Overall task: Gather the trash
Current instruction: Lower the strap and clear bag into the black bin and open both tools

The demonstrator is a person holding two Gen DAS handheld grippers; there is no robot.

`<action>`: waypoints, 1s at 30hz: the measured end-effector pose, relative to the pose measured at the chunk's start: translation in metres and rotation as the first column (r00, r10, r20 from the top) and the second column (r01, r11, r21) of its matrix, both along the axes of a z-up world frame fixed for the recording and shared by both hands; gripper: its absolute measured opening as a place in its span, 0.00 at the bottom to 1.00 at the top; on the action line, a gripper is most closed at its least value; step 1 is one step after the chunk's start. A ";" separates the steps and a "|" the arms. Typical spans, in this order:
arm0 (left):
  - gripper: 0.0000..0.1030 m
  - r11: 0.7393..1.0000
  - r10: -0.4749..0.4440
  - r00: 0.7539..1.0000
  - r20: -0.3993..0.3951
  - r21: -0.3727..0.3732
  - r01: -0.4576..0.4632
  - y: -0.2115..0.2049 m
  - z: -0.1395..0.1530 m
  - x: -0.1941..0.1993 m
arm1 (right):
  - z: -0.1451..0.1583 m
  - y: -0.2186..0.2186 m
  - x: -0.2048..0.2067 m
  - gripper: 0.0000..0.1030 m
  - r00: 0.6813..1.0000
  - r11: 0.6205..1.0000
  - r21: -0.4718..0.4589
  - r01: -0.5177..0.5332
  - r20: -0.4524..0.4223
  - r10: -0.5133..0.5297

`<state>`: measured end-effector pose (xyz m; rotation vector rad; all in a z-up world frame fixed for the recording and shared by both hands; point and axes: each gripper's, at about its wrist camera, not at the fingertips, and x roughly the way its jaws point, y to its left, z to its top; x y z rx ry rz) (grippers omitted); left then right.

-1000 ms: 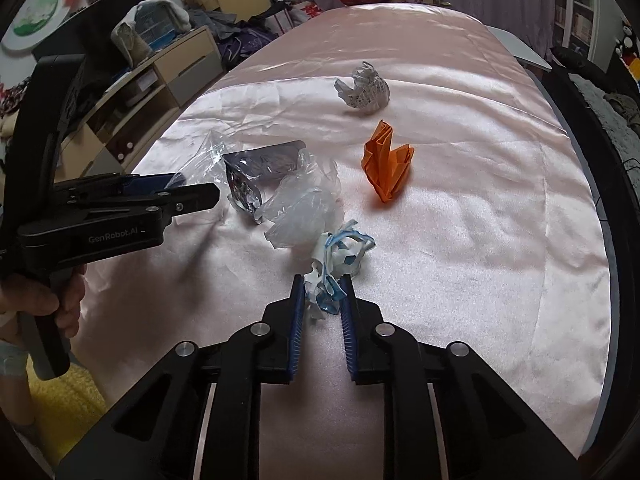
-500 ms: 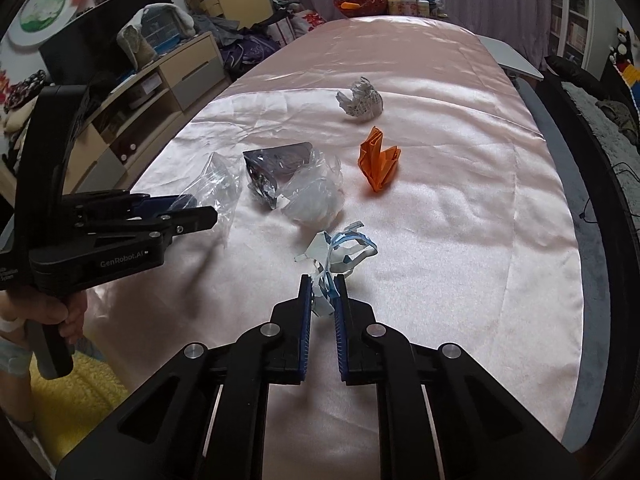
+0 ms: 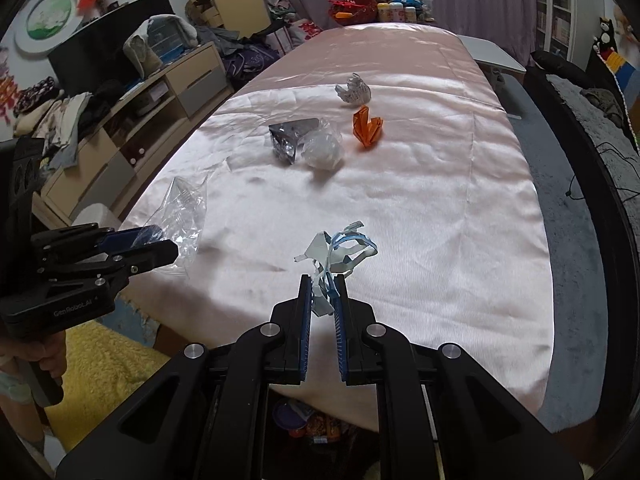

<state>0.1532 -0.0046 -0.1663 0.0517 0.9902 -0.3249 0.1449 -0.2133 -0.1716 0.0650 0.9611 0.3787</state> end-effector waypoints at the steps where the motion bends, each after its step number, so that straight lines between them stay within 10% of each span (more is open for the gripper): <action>1: 0.30 1.000 -0.006 1.000 -0.001 -0.001 0.006 -0.002 0.000 -0.009 | -0.001 -0.002 -0.006 0.12 1.000 1.000 0.003 0.000 -0.004 0.000; 30: 0.30 0.997 -0.073 0.978 -0.196 -0.031 0.068 -0.030 -0.087 -0.127 | -0.074 0.001 -0.112 0.12 0.982 0.998 0.053 0.015 -0.191 -0.004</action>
